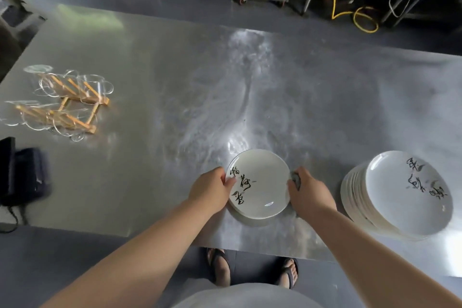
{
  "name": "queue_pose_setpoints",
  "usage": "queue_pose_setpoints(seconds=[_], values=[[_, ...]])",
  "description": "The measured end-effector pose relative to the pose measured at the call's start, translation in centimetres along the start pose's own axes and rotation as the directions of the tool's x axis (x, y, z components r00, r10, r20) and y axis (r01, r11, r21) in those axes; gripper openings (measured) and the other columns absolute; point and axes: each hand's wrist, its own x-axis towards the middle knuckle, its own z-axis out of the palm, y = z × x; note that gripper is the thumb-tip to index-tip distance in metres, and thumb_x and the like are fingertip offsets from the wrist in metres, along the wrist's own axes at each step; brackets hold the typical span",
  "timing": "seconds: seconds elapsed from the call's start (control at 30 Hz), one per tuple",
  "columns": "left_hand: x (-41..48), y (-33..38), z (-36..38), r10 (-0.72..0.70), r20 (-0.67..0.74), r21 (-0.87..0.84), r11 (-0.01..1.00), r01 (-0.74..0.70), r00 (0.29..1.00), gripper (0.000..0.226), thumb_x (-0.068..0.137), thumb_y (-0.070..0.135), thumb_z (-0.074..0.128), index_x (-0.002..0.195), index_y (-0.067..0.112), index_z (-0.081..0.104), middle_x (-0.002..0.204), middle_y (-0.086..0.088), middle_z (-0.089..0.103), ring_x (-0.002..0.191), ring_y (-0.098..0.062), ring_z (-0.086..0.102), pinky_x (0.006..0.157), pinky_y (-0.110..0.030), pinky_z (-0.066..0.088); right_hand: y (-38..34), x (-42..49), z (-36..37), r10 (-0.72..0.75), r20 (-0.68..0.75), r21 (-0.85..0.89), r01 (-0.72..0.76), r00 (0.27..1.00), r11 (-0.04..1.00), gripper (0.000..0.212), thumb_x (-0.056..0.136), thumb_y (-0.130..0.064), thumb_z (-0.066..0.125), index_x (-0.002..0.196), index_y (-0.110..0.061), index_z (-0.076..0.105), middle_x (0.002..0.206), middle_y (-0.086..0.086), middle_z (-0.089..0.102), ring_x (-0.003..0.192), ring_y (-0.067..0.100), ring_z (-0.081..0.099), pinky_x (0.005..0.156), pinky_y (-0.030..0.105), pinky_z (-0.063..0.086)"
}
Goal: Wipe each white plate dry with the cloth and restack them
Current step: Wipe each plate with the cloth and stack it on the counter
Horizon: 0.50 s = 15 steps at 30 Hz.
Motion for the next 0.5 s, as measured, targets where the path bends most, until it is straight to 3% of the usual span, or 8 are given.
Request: queue_pose_setpoints(seconds=[0.17,0.27,0.4,0.5], values=[[1.0,0.4,-0.5,0.006,0.028,0.074,0.997,-0.008,1.000,0.044,0.102,0.052,0.058,0.076,0.017,0.051,0.074,0.003,0.060,0.068,-0.024,0.056,0.058,-0.034,0.039,-0.1,-0.1,0.0,0.006,0.012,0.116,-0.007,1.000,0.993,0.006,0.098,-0.032,0.047,0.092,-0.033,0.048,0.063,-0.002,0.066,0.036,0.018,0.061,0.038,0.039,0.055],[0.9,0.7,-0.6,0.006,0.005,0.077,0.997,-0.006,1.000,0.044,0.103,0.048,0.059,0.073,0.019,0.047,0.070,0.005,0.057,0.062,-0.018,0.050,0.057,-0.035,0.035,0.0,0.0,0.0,0.051,0.044,0.264,-0.061,0.998,0.963,0.006,0.096,-0.029,0.052,0.094,-0.033,0.055,0.073,0.001,0.069,0.042,0.021,0.065,0.036,0.036,0.054],[0.5,1.3,-1.0,0.038,-0.061,0.039,0.999,-0.035,0.997,0.044,0.104,0.041,0.058,0.071,0.018,0.040,0.064,0.003,0.052,0.056,-0.017,0.042,0.051,-0.035,0.027,1.1,0.3,-0.3,0.081,0.129,0.348,-0.121,0.988,0.930,0.007,0.098,-0.044,0.058,0.096,-0.038,0.060,0.076,-0.001,0.073,0.061,0.023,0.070,0.051,0.032,0.054],[0.6,2.0,-1.2,0.055,-0.099,0.024,0.998,-0.053,0.994,0.042,0.103,0.039,0.057,0.072,0.018,0.039,0.061,0.004,0.050,0.053,-0.014,0.040,0.048,-0.032,0.024,2.2,0.0,-0.6,0.108,0.218,0.462,-0.201,0.970,0.864,0.017,0.099,-0.055,0.054,0.097,-0.040,0.064,0.080,0.001,0.076,0.066,0.024,0.072,0.049,0.027,0.047]])
